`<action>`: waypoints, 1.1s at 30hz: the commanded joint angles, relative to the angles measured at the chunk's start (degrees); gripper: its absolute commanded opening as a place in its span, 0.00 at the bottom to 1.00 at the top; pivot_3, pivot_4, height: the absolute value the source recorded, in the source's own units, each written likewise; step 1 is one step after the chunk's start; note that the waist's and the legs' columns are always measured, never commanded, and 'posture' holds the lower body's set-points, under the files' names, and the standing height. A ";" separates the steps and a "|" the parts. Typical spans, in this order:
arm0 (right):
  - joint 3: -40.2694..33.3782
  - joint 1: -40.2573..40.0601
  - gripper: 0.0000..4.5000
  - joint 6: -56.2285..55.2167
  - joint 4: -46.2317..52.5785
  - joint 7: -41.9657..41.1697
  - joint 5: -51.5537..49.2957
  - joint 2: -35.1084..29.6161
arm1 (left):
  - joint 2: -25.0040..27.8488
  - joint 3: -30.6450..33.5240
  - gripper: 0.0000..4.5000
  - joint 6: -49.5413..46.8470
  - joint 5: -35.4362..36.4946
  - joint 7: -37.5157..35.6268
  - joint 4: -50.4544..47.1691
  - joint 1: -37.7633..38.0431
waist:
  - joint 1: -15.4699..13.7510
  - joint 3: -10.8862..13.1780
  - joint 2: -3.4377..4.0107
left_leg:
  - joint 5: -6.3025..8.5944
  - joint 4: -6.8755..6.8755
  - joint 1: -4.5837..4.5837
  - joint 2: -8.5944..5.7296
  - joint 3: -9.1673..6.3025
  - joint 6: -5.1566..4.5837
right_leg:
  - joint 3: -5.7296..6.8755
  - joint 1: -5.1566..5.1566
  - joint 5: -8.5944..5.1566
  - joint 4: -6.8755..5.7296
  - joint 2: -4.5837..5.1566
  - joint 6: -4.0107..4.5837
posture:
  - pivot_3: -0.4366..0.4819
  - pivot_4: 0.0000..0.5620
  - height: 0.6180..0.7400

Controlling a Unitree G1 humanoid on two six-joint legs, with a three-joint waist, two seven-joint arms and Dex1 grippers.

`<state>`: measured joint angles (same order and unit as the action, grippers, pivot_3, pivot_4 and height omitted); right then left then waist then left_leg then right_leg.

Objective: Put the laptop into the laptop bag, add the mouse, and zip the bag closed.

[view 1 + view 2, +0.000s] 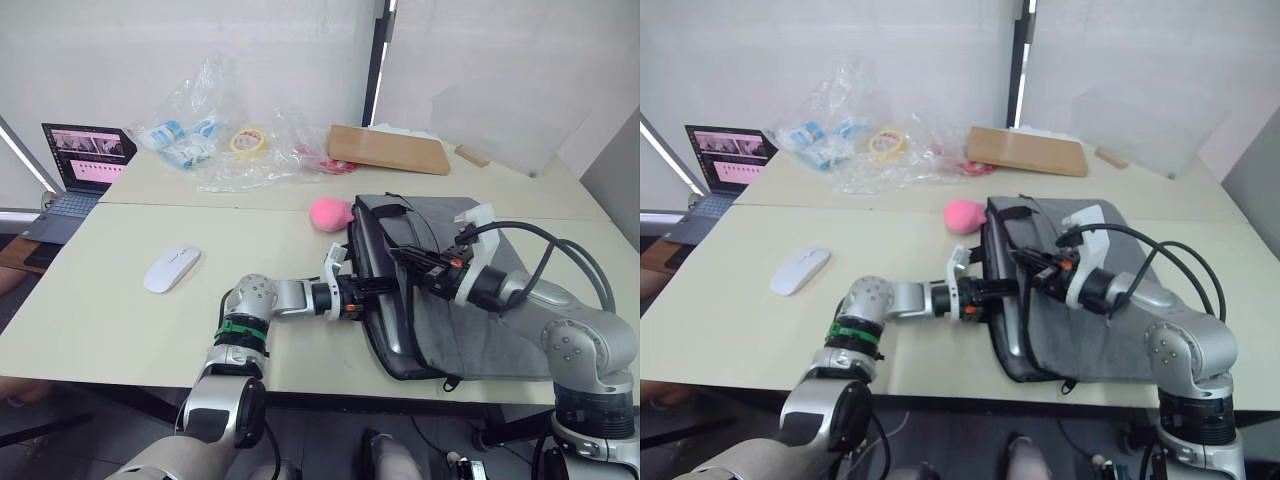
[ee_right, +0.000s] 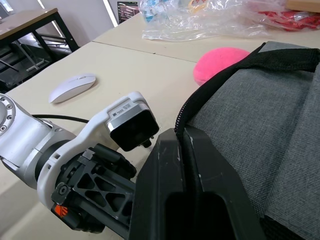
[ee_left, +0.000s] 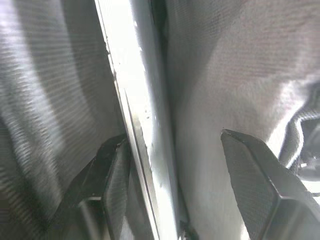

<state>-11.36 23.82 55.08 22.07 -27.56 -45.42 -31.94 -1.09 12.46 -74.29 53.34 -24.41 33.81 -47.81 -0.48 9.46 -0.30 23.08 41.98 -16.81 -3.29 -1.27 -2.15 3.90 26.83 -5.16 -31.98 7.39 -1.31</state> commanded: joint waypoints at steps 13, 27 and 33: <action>-0.72 1.66 0.00 -1.11 1.30 -0.36 -0.90 0.11 | -3.79 -1.95 0.03 0.43 -1.88 -4.14 -3.39 -0.95 | -0.27 0.00 0.00 | 0.01 -0.01 0.07 0.00 -0.03 -0.01 | 0.01 -0.15 0.02 0.09 0.01 -0.02 | 0.48 0.27 1.00; -0.91 1.27 0.00 -1.22 1.10 -0.16 -0.65 0.08 | -1.74 -3.68 0.14 4.18 -8.05 -10.85 -0.28 -3.45 | 0.09 0.00 0.00 | 0.04 -0.04 -0.12 0.03 -0.02 -0.08 | 0.05 -0.35 0.04 0.21 -0.01 -0.06 | 0.48 0.27 1.00; -0.29 1.30 0.00 -1.77 0.37 -0.78 0.00 0.17 | 6.45 -9.91 0.63 3.64 -10.03 -19.57 -6.02 -2.29 | 0.26 0.00 0.01 | 0.04 -0.03 0.14 0.05 -0.04 -0.07 | 0.07 -0.35 0.04 0.21 -0.03 -0.06 | 0.48 0.27 1.00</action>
<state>-11.44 24.06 55.09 21.29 -27.45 -45.17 -31.64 4.36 4.12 -71.12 43.51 -40.56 30.43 -49.53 -0.22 9.46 -0.29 23.13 41.95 -16.61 -3.24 -1.30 -2.22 3.96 26.48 -5.12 -31.77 7.36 -1.37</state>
